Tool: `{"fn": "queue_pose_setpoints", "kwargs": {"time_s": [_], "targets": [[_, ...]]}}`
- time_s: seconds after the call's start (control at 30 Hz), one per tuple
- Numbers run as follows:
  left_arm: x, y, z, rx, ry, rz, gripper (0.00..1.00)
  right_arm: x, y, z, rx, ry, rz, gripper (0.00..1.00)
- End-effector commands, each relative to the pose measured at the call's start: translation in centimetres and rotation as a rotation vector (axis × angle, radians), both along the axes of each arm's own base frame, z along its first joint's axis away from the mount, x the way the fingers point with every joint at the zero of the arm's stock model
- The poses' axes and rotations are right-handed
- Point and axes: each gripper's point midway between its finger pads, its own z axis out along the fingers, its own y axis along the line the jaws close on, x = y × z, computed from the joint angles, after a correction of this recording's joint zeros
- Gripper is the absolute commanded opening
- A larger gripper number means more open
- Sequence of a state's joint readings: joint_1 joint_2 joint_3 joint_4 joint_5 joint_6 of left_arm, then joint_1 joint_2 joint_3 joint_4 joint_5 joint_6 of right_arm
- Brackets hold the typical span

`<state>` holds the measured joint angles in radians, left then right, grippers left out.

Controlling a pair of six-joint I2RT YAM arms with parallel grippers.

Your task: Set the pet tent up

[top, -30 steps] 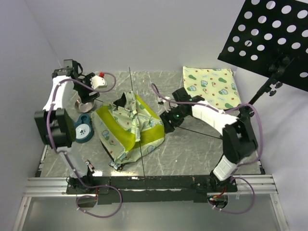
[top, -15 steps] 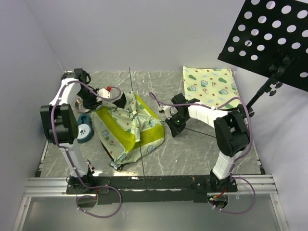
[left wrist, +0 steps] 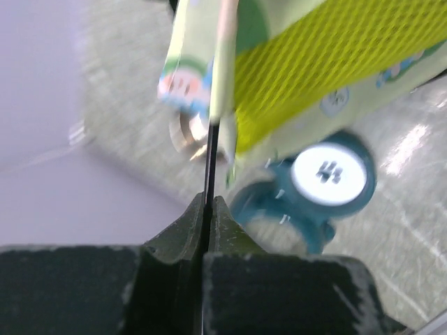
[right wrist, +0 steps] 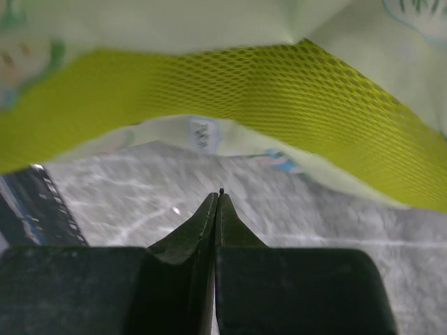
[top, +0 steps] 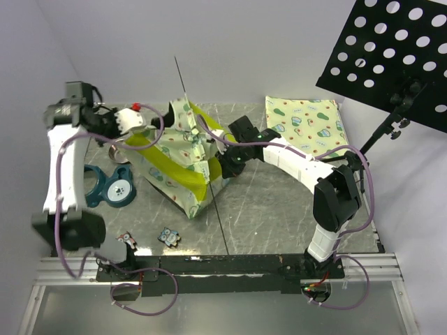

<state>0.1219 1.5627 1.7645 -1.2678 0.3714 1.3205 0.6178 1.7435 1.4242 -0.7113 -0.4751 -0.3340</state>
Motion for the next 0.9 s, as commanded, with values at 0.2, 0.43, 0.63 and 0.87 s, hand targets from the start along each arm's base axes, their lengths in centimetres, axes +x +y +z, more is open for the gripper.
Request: {"fn": "queue_pose_setpoints", "kwargs": {"time_s": [0.2, 0.43, 0.63, 0.87], "targets": [[-5.9, 6.8, 11.6, 0.190, -0.403, 0.238, 0.01, -2.9, 7.1, 9.9, 0.267, 0.006, 0.125, 0.00], [-7.8, 9.2, 15.2, 0.277, -0.477, 0.285, 0.01, -4.9, 12.0, 11.0, 0.336, 0.048, 0.242, 0.00], [-8.3, 7.2, 13.2, 0.150, -0.433, 0.249, 0.01, -0.8, 11.8, 12.7, 0.313, -0.014, 0.187, 0.00], [-6.3, 0.2, 8.8, -0.242, -0.322, 0.180, 0.01, 2.9, 1.6, 10.7, 0.152, -0.063, 0.004, 0.00]]}}
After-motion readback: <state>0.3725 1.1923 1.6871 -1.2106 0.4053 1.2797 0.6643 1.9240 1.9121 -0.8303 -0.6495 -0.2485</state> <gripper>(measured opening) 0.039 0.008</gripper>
